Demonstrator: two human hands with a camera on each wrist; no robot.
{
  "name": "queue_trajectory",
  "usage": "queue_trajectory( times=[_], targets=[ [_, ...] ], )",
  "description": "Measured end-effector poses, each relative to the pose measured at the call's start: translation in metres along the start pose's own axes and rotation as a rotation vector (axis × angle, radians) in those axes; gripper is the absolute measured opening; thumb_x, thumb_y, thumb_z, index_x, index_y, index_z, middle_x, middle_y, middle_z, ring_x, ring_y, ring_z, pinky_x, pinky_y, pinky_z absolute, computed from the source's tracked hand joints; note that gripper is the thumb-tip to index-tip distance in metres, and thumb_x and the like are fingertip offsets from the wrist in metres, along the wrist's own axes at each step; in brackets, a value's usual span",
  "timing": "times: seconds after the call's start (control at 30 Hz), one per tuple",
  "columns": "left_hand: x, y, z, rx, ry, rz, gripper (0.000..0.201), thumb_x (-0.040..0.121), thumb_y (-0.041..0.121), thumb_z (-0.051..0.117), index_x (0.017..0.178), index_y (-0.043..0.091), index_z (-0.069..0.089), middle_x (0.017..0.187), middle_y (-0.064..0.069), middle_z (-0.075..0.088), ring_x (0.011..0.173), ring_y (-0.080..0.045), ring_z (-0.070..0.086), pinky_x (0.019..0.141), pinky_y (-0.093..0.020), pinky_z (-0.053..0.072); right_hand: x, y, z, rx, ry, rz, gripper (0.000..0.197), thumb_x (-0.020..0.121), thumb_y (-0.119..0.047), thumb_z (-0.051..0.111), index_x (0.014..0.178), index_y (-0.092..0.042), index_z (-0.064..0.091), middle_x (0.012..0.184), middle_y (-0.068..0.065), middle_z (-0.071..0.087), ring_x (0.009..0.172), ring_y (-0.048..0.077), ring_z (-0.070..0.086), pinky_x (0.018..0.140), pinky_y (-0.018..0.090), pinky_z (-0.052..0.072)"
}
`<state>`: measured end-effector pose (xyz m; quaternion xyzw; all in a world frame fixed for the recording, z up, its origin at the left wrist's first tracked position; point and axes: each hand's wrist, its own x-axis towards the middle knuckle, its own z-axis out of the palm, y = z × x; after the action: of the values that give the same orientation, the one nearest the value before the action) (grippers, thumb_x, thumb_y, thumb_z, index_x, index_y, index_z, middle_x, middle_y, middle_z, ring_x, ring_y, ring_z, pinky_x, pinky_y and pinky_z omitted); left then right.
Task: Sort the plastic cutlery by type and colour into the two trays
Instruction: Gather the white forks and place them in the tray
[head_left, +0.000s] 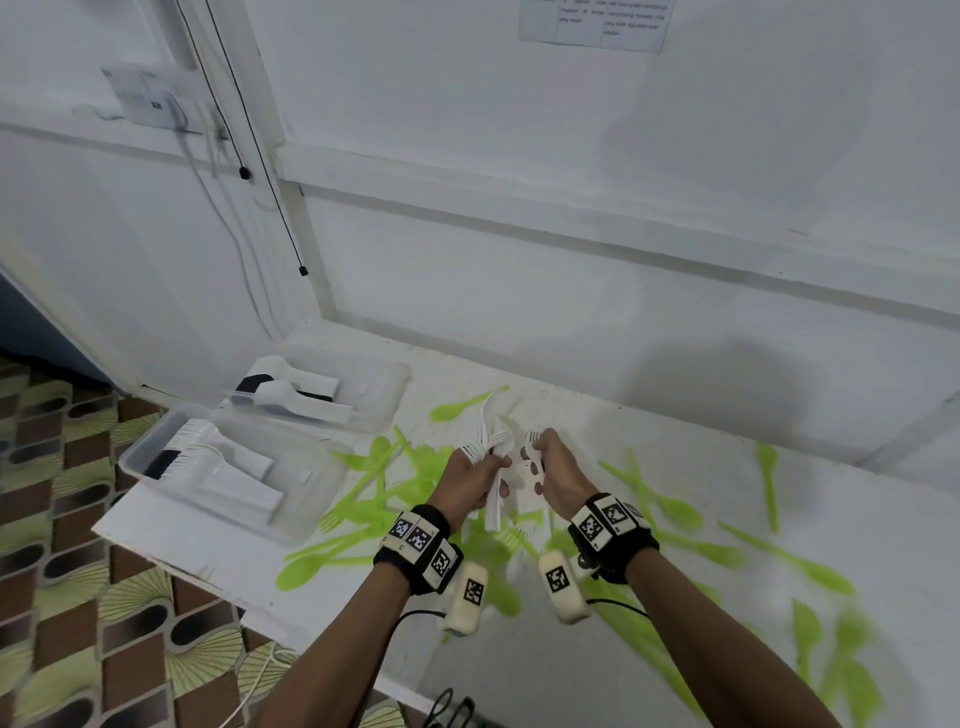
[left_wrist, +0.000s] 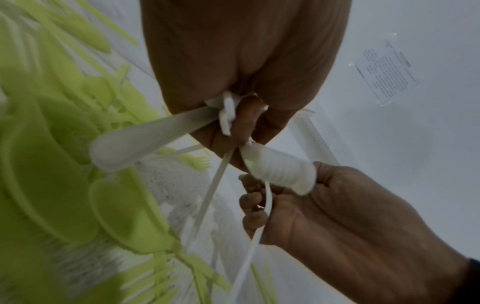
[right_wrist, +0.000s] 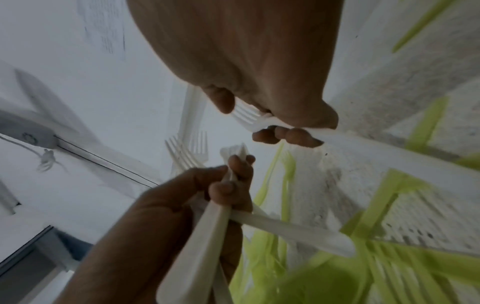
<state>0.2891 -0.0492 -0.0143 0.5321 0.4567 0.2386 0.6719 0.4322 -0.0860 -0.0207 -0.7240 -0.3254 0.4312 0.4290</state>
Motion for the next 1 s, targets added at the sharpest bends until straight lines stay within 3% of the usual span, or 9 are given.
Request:
queue_trajectory(
  times=[0.17,0.27,0.37,0.47,0.57,0.67,0.73,0.87,1.0],
  targets=[
    [0.003,-0.010,-0.001,-0.050,-0.006,-0.024,0.022,0.101,0.014,0.056,0.105,-0.003,0.071,0.065,-0.019,0.061,0.038,-0.012,0.037,0.040,-0.022,0.021,0.007,0.003,-0.007,0.042,0.095,0.032,0.016,0.098,-0.006,0.046,0.086,-0.005,0.058,0.080,0.010,0.059,0.067,0.019,0.065,0.069,0.037,0.057],
    [-0.002,-0.005,0.005,0.004,-0.023,0.048,0.024,0.104,0.013,0.052,0.102,0.000,0.072,0.070,-0.023,0.065,0.036,-0.010,0.044,0.039,-0.020,0.025,0.001,-0.001,-0.004,-0.093,0.180,-0.055,0.031,0.101,-0.010,0.049,0.070,-0.008,0.052,0.065,0.004,0.055,0.062,0.009,0.064,0.066,0.019,0.047],
    [-0.003,-0.008,0.009,0.144,-0.034,0.163,0.033,0.106,0.017,0.047,0.087,0.013,0.073,0.068,-0.015,0.072,0.053,-0.021,0.063,0.051,-0.025,0.044,0.000,-0.002,0.007,-0.218,0.142,-0.079,0.036,0.101,-0.021,0.042,0.067,-0.015,0.053,0.071,0.005,0.059,0.074,0.026,0.056,0.075,0.036,0.046],
    [0.001,-0.015,0.005,0.172,-0.069,0.186,0.038,0.102,0.037,0.050,0.082,0.018,0.077,0.071,-0.013,0.076,0.072,-0.042,0.070,0.071,-0.042,0.056,0.011,0.008,0.015,-0.196,0.038,-0.030,0.039,0.085,-0.036,0.036,0.089,-0.005,0.059,0.092,0.018,0.067,0.088,0.038,0.063,0.082,0.052,0.052],
    [0.005,-0.018,0.001,0.201,-0.099,0.211,0.052,0.099,0.058,0.052,0.089,0.011,0.073,0.075,-0.015,0.076,0.076,-0.037,0.075,0.078,-0.046,0.058,0.006,0.010,0.012,-0.195,0.015,-0.092,0.029,0.089,-0.034,0.047,0.100,-0.014,0.065,0.093,0.008,0.070,0.087,0.030,0.063,0.074,0.039,0.048],
    [0.008,-0.019,0.001,0.197,-0.113,0.251,0.040,0.104,0.040,0.055,0.099,0.006,0.076,0.086,-0.013,0.078,0.077,-0.030,0.077,0.078,-0.043,0.060,0.001,0.014,0.007,-0.143,0.123,-0.170,0.025,0.100,-0.022,0.052,0.120,-0.023,0.068,0.112,-0.001,0.073,0.105,0.024,0.065,0.094,0.038,0.051],
    [0.006,-0.015,0.002,0.122,-0.071,0.255,0.027,0.106,0.023,0.054,0.111,0.007,0.075,0.098,-0.008,0.079,0.076,-0.031,0.077,0.071,-0.035,0.060,0.003,0.009,0.004,-0.083,0.226,-0.129,0.039,0.106,-0.024,0.046,0.144,-0.018,0.053,0.129,0.003,0.067,0.123,0.026,0.059,0.107,0.039,0.044],
    [-0.004,0.000,0.002,0.045,-0.057,0.232,0.025,0.108,0.018,0.049,0.115,0.004,0.069,0.094,-0.005,0.075,0.060,-0.023,0.071,0.041,-0.016,0.037,0.001,0.002,-0.009,0.178,0.179,-0.058,0.040,0.104,-0.019,0.038,0.143,-0.029,0.041,0.096,0.000,0.057,0.071,0.022,0.060,0.066,0.036,0.049],
    [-0.002,0.007,-0.010,-0.036,-0.133,0.265,0.024,0.108,0.024,0.049,0.114,0.014,0.070,0.090,-0.002,0.067,0.050,-0.018,0.052,0.039,-0.020,0.021,-0.006,-0.004,-0.013,0.130,0.035,-0.089,0.040,0.088,-0.025,0.054,0.129,-0.025,0.051,0.091,0.009,0.061,0.064,0.019,0.049,0.056,0.032,0.043]
  ],
)
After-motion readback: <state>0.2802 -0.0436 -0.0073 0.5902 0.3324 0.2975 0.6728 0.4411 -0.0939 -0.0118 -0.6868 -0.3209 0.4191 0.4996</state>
